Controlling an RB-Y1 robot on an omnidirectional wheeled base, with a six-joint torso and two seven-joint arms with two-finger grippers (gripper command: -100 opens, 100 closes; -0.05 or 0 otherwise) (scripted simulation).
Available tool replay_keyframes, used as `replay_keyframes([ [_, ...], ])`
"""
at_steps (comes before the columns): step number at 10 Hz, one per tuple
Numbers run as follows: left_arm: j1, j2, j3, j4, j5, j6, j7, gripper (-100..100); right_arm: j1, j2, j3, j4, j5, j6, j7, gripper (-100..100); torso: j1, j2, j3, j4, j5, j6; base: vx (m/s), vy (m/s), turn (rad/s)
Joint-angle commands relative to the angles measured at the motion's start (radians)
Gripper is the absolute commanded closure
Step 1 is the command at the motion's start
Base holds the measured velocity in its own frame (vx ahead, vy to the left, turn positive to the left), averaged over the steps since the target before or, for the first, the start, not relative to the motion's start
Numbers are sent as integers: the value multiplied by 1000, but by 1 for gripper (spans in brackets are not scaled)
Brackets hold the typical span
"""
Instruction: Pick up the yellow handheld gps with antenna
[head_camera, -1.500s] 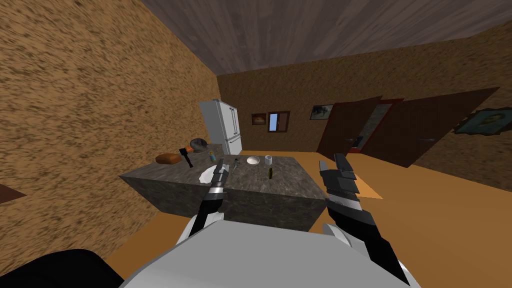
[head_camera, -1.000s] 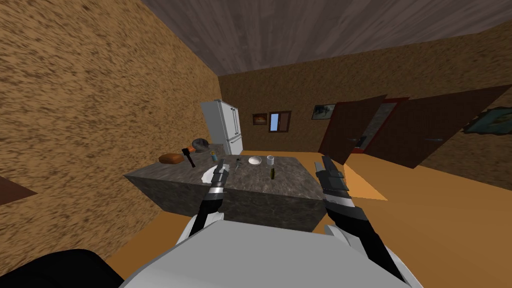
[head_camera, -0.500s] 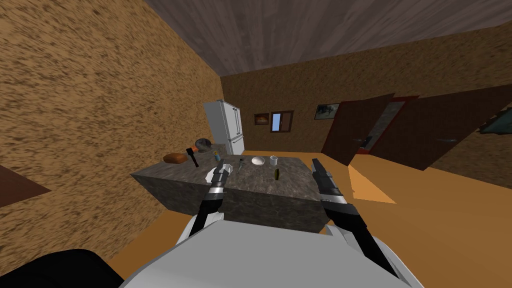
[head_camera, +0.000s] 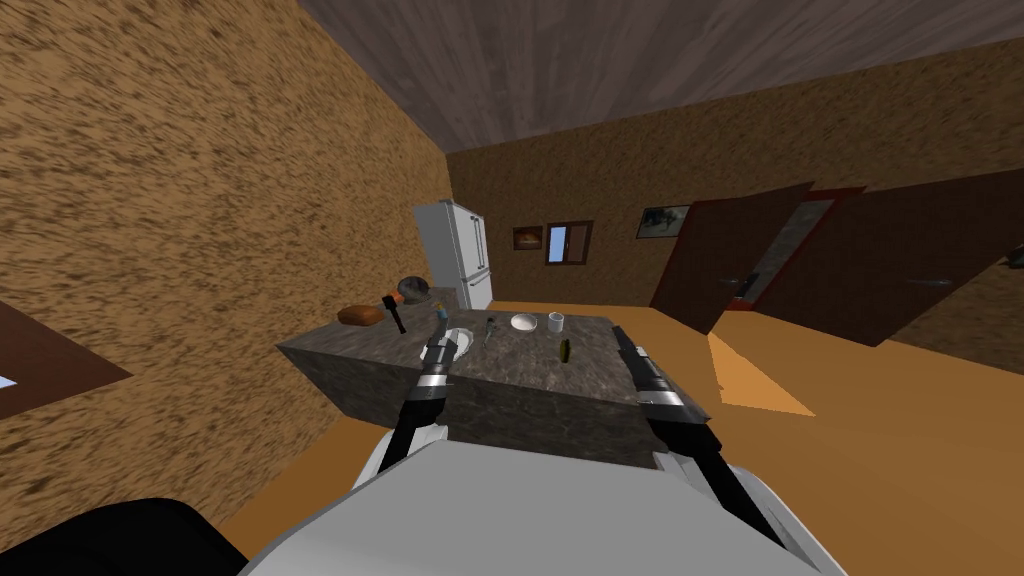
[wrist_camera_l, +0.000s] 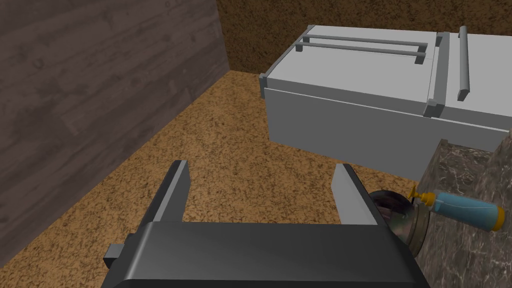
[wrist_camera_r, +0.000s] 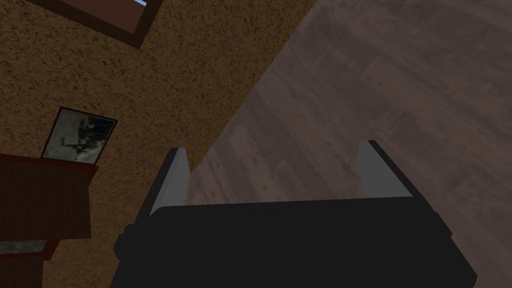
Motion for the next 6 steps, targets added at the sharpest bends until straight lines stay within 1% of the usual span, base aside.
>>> replay_keyframes([
  [1, 0, 0, 0, 0, 0, 0, 0, 0, -8, -15, -1, 37, 28, 19, 24, -100, 0, 0, 0, 0, 0, 0, 8, 96, 46],
  [6, 0, 0, 0, 0, 0, 0, 0, 0, -46, -79, -16, 165, 112, 77, 92, -100, 0, 0, 0, 0, 0, 0, 17, 104, 48],
])
